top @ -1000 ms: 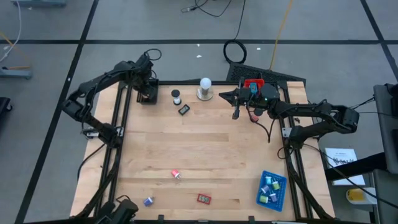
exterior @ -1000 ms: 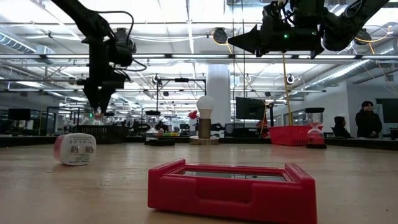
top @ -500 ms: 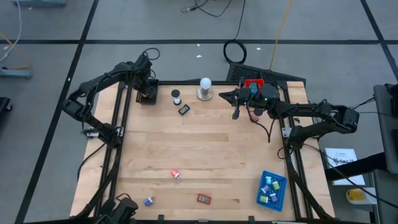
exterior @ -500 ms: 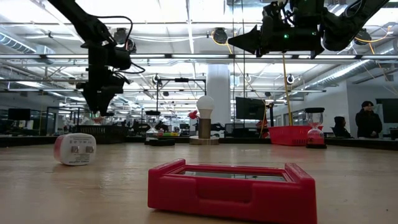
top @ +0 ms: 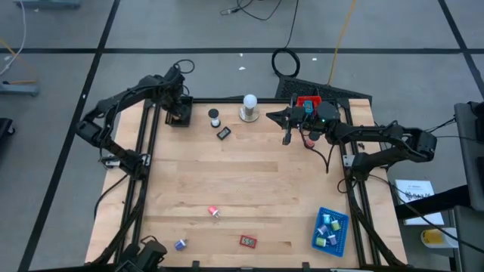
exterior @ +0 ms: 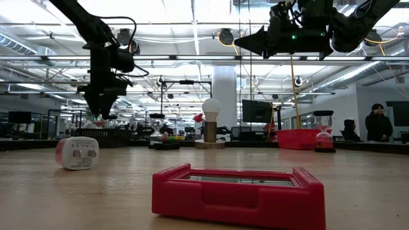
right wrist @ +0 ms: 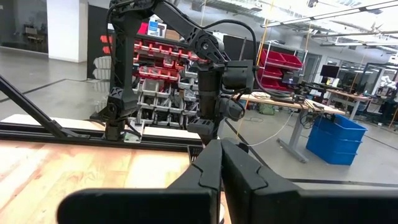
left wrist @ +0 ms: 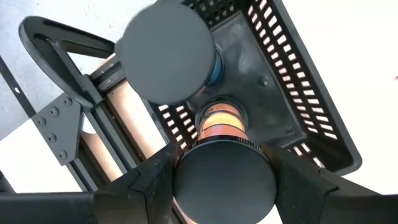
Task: Pick & Place Office items
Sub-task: Put the yellow hourglass into the black bin
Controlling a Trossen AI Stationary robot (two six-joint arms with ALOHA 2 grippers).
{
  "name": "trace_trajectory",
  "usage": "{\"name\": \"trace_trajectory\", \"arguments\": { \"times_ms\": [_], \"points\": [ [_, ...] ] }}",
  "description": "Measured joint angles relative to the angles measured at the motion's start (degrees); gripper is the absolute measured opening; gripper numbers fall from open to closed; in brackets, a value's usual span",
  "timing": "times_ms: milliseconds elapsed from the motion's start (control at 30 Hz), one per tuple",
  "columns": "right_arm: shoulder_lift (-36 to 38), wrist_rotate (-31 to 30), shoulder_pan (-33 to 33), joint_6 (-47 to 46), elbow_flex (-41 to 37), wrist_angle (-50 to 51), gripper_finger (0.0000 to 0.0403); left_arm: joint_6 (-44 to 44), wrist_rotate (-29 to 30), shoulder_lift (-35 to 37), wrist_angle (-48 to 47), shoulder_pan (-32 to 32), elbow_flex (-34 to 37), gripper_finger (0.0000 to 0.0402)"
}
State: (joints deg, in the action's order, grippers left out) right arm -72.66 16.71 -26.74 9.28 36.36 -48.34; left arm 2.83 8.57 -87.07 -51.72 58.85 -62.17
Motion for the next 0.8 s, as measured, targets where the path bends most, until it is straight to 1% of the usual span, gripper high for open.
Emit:
{"name": "trace_trajectory", "arguments": {
  "times_ms": [133,567,800],
  "points": [
    [0.0,0.0,0.0,0.0,0.0,0.0,0.0000,-0.1,-0.2,0.0,0.4,0.0,0.0,0.0220],
    [0.0,0.0,0.0,0.0,0.0,0.0,0.0000,0.5,-1.0,0.0,1.1,0.0,0.0,0.0262],
    [0.0,0.0,0.0,0.0,0.0,0.0,0.0000,1.0,3.3,0.5,-0.2,0.0,0.0,0.0270]
  ]
}}
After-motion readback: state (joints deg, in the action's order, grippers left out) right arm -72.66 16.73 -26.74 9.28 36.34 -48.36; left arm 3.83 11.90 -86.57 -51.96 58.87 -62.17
